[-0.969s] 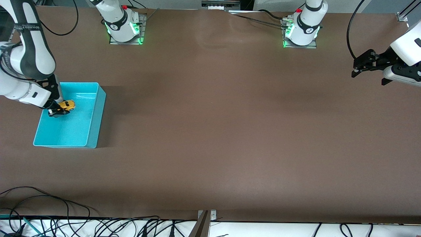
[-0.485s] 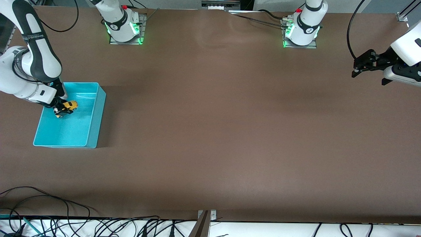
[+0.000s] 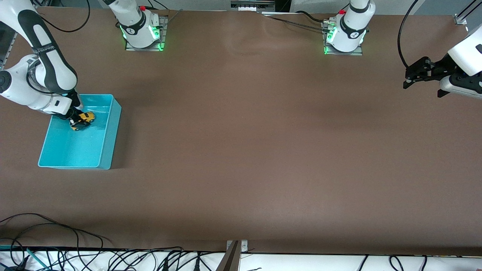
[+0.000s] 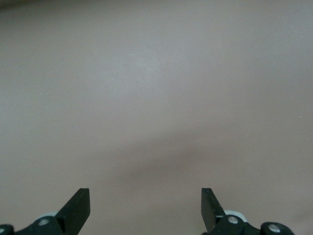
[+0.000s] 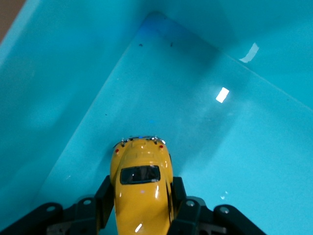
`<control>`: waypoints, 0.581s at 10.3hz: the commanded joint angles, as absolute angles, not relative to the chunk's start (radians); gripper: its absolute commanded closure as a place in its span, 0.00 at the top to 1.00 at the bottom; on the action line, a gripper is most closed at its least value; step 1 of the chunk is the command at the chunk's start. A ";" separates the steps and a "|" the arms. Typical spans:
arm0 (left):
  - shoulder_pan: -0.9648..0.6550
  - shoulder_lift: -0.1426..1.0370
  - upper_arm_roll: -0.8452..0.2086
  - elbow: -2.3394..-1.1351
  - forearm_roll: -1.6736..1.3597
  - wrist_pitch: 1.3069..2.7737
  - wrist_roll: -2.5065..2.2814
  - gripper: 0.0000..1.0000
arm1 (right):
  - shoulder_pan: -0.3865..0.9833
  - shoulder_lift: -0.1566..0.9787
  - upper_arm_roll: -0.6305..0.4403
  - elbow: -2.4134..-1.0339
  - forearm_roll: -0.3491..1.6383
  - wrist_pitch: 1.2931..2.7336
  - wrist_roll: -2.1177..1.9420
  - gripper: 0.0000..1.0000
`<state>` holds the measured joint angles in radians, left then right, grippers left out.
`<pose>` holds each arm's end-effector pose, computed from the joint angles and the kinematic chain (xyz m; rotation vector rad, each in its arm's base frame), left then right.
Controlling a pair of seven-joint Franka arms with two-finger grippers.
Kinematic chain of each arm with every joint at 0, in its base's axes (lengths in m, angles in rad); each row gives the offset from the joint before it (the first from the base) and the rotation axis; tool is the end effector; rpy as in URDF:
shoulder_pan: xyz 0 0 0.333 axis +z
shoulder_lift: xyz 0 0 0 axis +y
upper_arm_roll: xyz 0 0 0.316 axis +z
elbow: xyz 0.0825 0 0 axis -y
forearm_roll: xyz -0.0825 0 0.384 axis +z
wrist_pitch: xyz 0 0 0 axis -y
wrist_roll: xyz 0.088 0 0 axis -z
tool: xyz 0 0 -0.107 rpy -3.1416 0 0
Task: Wind up and store yellow beetle car
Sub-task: 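Lift the car with the right gripper and lower it into the bin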
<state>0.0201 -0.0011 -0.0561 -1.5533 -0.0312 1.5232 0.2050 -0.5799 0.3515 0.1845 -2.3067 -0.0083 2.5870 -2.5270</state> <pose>0.5489 -0.0233 0.6293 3.0851 -0.3752 -0.0408 0.4801 -0.1966 0.1898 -1.4873 -2.6849 -0.0798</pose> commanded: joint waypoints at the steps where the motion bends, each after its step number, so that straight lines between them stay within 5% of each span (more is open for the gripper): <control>1: 0.020 0.015 -0.060 -1.519 -0.008 1.499 0.195 1.00 | -0.620 0.345 0.206 -2.318 -0.018 2.596 -2.546 0.20; 2: 0.020 0.015 -0.060 -1.519 -0.008 1.499 0.198 1.00 | -0.626 0.341 0.207 -2.310 -0.005 2.548 -2.545 0.69; 3: 0.020 0.015 -0.058 -1.519 -0.008 1.497 0.195 1.00 | -0.626 0.328 0.207 -2.301 0.039 2.496 -2.543 1.00; 6: 0.021 0.015 -0.058 -1.519 -0.008 1.486 0.198 1.00 | -0.623 0.243 0.207 -2.267 0.069 2.343 -2.504 1.00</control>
<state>0.0209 -0.0010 -0.0555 -1.5533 -0.0312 1.5122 0.2050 -0.6046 0.3067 0.1880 -2.2839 0.0441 2.4427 -2.5217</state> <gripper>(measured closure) 0.000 0.009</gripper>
